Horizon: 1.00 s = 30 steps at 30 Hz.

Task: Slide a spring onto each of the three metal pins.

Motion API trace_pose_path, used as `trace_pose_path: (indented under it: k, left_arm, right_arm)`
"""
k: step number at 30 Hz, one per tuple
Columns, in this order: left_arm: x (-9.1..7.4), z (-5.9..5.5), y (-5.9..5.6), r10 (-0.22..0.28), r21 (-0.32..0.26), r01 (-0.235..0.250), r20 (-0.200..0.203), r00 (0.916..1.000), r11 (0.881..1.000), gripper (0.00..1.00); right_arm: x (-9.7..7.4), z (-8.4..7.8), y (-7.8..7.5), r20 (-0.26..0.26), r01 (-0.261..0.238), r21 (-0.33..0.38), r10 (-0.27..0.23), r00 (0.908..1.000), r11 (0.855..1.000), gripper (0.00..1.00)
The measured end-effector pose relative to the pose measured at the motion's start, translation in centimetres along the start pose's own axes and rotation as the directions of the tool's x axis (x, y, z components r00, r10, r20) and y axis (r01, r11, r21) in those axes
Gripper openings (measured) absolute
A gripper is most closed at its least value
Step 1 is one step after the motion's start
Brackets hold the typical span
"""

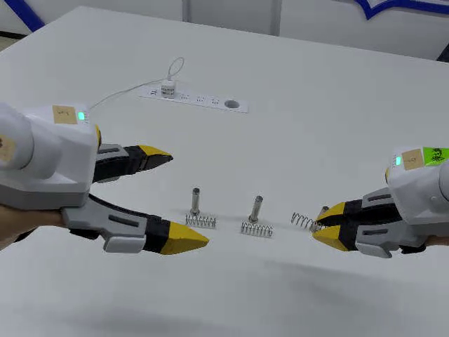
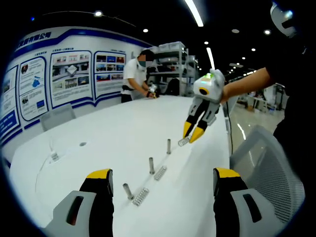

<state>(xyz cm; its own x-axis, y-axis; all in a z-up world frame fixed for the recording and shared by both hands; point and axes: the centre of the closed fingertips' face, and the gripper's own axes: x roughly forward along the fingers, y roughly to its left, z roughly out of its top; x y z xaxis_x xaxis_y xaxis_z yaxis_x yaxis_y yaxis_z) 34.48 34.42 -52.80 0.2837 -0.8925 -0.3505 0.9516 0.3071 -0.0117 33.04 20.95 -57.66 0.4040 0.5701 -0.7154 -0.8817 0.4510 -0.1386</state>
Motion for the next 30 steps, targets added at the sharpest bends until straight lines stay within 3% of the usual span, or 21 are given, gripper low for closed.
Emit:
trace_pose_path:
  k: [8, 15, 19, 26, 30]
  left_arm:
    - [3.0, 0.7, -1.7, -0.062, 0.066, 0.063, -0.013, 0.998, 0.996, 0.79]
    - [4.2, 0.4, -2.8, -0.097, 0.074, 0.099, -0.023, 0.995, 0.992, 0.74]
    - [4.6, 0.5, -3.3, -0.116, 0.043, 0.117, -0.013, 0.9931, 0.992, 0.7]
    - [5.2, -0.5, -4.4, -0.16, 0.071, 0.164, -0.052, 0.9857, 0.984, 0.56]
    - [5.3, -0.6, -5.0, -0.184, 0.084, 0.189, -0.057, 0.9812, 0.978, 0.43]
  right_arm:
    - [0.0, 2.6, 2.0, 0.02, -0.035, -0.074, 0.037, 0.9991, 0.997, 0.1]
    - [0.4, 4.2, 3.5, 0.056, -0.066, -0.089, 0.071, 0.9959, 0.994, 0.1]
    - [0.9, 4.9, 4.4, 0.059, -0.084, -0.11, 0.09, 0.9941, 0.99, 0.1]
    - [1.5, 5.6, 5.1, 0.047, -0.092, -0.178, 0.102, 0.9937, 0.98, 0.1]
    - [1.6, 5.6, 5.2, 0.053, -0.102, -0.176, 0.113, 0.9921, 0.979, 0.1]
